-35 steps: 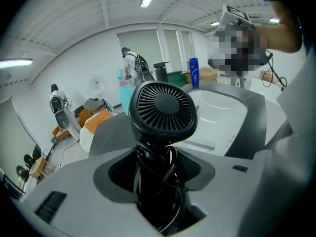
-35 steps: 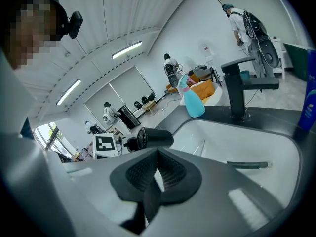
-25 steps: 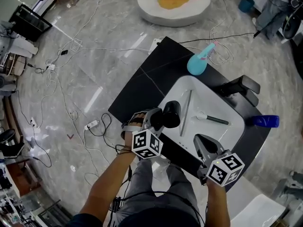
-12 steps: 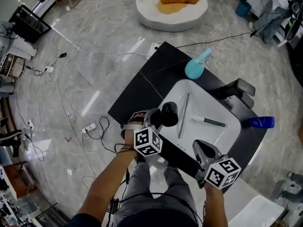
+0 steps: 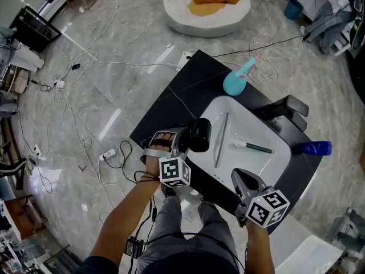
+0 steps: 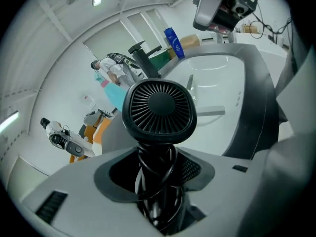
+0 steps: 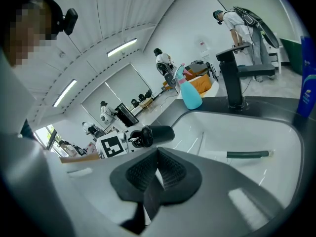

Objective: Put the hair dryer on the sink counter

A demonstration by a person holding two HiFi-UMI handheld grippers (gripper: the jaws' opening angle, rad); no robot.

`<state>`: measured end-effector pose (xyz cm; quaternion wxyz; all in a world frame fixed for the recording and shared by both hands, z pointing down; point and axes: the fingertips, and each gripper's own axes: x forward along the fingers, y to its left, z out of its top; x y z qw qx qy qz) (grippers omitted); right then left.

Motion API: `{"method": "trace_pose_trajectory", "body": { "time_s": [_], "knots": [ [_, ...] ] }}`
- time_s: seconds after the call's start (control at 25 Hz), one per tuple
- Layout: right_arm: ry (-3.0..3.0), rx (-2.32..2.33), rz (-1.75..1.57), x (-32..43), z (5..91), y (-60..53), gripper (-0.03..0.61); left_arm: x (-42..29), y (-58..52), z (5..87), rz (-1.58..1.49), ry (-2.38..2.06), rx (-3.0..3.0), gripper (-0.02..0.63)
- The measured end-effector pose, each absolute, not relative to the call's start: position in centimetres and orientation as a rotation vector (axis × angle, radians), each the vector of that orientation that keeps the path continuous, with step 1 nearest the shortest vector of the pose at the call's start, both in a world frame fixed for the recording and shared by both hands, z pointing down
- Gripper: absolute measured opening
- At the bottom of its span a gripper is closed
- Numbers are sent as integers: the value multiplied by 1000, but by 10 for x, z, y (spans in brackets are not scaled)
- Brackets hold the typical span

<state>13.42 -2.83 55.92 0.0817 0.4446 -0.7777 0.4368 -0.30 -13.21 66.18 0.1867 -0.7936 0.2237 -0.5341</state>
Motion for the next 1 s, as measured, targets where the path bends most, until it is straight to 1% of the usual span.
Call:
{"method": "trace_pose_trajectory", "body": {
  "time_s": [0.36, 1.0],
  "knots": [
    [-2321, 1314, 1316, 127, 562, -27, 11, -14, -143, 656, -1443, 601, -2099, 209],
    [-2311, 1303, 1314, 123, 567, -17, 11, -54, -173, 651, -1488, 714, -1980, 210]
  ]
}}
